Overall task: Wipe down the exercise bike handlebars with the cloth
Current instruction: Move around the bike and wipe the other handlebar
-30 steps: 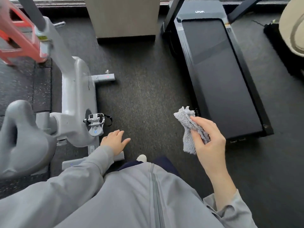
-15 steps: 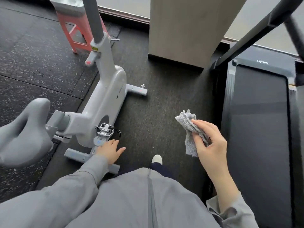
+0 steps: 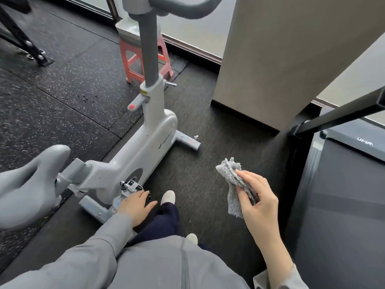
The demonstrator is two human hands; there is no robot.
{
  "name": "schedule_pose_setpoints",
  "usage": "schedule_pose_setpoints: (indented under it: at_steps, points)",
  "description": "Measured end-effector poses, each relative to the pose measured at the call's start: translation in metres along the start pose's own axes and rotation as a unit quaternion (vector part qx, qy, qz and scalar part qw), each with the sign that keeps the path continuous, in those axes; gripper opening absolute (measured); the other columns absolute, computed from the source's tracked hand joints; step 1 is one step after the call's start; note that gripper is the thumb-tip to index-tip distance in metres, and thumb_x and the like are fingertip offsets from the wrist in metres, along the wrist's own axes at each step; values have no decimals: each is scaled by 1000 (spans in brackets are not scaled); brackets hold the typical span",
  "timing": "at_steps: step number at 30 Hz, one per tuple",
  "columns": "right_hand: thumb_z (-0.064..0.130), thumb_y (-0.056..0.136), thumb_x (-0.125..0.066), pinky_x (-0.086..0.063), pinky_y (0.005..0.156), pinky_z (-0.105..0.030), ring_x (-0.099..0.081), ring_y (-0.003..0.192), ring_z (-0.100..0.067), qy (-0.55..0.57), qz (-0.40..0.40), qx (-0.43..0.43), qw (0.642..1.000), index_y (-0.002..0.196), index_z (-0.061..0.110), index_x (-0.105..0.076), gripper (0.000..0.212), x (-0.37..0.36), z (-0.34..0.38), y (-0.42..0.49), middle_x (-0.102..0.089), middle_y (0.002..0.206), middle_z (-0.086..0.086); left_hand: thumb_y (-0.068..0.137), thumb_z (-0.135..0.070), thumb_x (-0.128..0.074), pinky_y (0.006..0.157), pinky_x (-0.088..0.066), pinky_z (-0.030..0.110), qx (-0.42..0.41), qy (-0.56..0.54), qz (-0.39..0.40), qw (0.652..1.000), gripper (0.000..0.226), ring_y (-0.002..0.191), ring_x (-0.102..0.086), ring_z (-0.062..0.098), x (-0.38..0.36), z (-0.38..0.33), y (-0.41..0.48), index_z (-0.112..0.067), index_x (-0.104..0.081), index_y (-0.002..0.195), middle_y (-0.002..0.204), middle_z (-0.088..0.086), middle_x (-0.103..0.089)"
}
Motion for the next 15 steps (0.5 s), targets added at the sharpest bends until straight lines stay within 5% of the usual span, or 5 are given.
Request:
schedule_pose_setpoints:
  at_steps: [15]
  points:
    - [-9, 79, -66, -42, 91, -7, -56, 108, 1, -27, 3, 29, 999, 110, 27, -64, 48, -97, 46, 164, -61, 112, 8, 94, -54, -32, 113, -29, 34, -20, -77, -8, 997, 61, 139, -29, 17, 119, 18, 153, -22, -26, 145, 153, -2, -30]
Point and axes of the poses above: each hand's wrist, its own y-axis towards the middle knuckle, its own x-axis out of the back of the hand, z = x × y, the point moved 7 cm from there along y, towards the middle knuckle
